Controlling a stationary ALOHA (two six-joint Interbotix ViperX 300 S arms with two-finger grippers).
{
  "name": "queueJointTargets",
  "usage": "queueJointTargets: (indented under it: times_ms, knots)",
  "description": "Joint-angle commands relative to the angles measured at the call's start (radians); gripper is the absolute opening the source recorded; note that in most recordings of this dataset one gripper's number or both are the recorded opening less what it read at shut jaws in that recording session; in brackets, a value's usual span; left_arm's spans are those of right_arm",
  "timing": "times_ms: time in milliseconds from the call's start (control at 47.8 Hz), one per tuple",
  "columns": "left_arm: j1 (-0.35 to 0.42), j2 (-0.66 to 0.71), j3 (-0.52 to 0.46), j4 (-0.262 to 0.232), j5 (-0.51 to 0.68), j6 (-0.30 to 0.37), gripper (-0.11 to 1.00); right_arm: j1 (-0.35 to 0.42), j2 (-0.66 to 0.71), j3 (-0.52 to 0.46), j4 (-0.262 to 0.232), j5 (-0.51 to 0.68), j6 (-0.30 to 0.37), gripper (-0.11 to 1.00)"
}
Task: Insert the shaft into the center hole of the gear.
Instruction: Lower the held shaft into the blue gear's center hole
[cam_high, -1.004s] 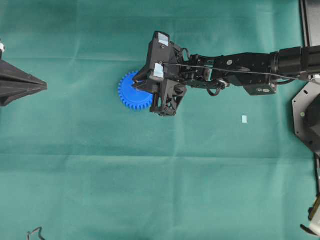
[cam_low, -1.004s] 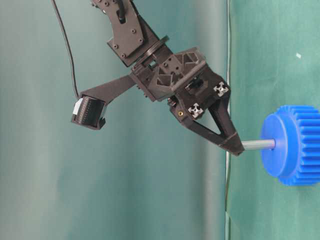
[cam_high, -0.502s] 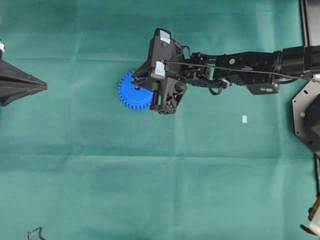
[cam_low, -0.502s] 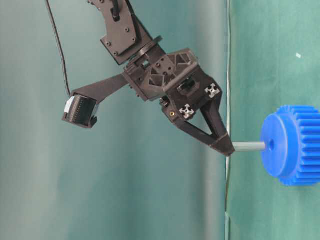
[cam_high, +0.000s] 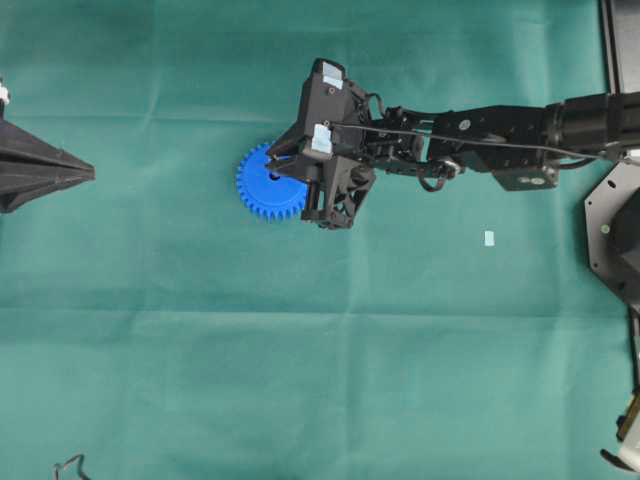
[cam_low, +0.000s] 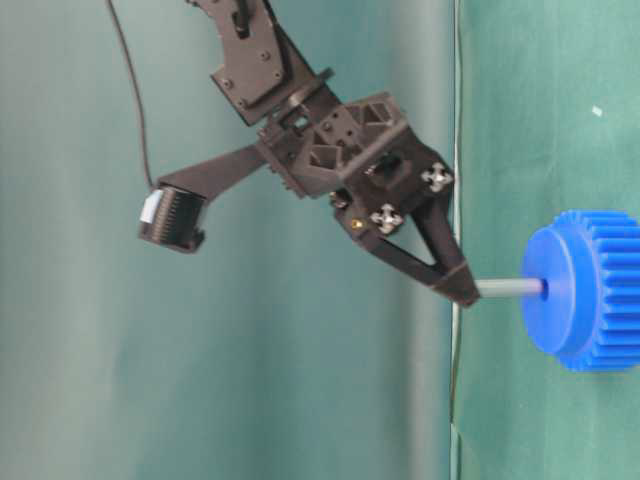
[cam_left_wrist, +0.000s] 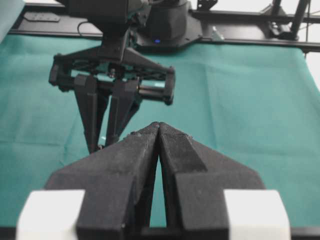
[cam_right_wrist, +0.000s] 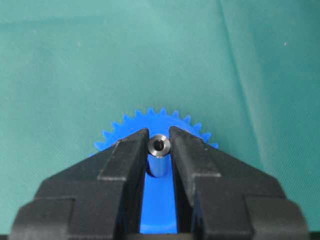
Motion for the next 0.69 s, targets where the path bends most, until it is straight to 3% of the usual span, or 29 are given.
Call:
queueJointTargets:
  times_ms: [0, 669]
  knots:
    - [0.000, 0.008, -0.023, 0.002, -0.008, 0.000, 0.00, 0.002, 0.000, -0.009, -0.002, -0.025, -0.002, 0.16]
    - [0.000, 0.006, -0.023, 0.002, -0.008, 0.000, 0.00, 0.003, 0.006, -0.008, 0.000, -0.032, -0.002, 0.16]
